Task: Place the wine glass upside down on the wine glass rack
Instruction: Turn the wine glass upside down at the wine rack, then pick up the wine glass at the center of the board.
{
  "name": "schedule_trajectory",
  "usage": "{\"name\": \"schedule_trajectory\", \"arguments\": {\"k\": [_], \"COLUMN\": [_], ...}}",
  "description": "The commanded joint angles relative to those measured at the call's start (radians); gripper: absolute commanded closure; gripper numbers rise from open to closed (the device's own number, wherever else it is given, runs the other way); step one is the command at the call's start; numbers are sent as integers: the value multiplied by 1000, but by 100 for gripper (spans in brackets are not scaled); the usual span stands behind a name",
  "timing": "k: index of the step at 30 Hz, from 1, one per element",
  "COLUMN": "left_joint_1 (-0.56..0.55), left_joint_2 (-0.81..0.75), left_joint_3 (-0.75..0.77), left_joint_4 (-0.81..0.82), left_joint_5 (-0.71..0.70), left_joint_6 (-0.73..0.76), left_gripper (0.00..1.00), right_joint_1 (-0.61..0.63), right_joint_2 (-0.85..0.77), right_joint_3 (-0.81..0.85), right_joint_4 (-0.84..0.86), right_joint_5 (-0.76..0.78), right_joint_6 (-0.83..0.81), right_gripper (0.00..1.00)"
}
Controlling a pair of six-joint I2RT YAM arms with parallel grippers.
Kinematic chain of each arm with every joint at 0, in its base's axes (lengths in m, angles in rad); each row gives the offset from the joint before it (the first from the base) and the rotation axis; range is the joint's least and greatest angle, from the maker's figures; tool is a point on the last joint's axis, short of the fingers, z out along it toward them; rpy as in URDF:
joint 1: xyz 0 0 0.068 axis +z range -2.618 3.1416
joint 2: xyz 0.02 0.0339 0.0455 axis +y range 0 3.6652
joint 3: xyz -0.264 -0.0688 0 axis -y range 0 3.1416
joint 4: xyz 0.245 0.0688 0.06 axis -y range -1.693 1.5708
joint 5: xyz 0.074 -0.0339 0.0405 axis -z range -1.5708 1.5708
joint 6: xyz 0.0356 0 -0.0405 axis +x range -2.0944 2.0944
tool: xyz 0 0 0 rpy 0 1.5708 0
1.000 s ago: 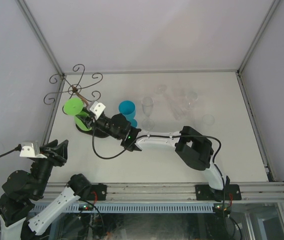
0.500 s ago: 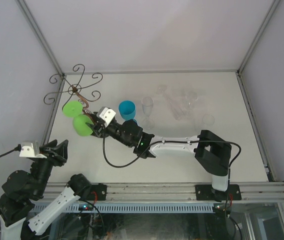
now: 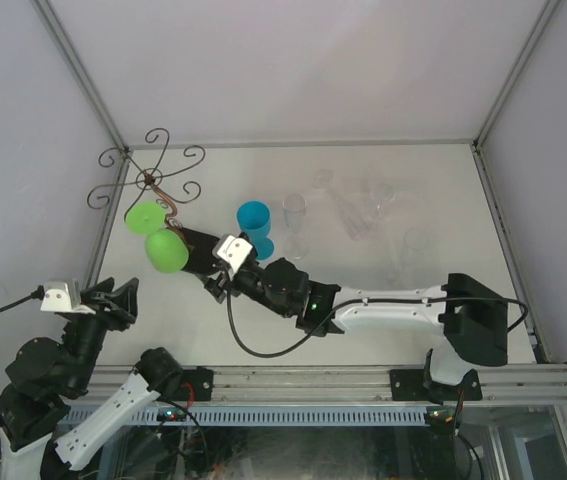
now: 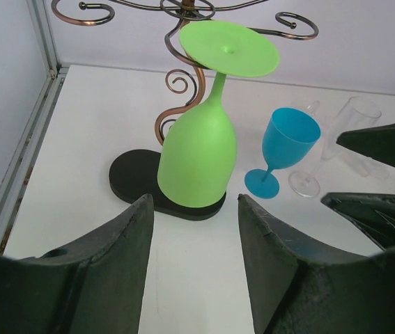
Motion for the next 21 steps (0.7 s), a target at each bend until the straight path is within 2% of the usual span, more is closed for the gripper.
{"name": "schedule_trajectory", "arguments": {"k": [1, 7, 16, 21], "left_joint_1": [5, 5, 5, 5], "left_joint_2": [44, 70, 95, 116], "left_joint_3": [36, 24, -19, -45], "left_joint_4": [45, 68, 109, 135], "left_joint_5": [11, 33, 58, 83], "left_joint_6": [10, 0, -43, -66], "left_gripper": [44, 44, 43, 43], "right_joint_1": [24, 46, 45, 27], "right_joint_2": [-117, -236, -352, -385], "right_joint_3": [-17, -58, -58, -55], "right_joint_4": [-142, -315, -671, -836], "right_joint_5": [45, 96, 244, 257], "right_joint_6": [53, 130, 332, 436], "right_gripper": [27, 16, 7, 1]}}
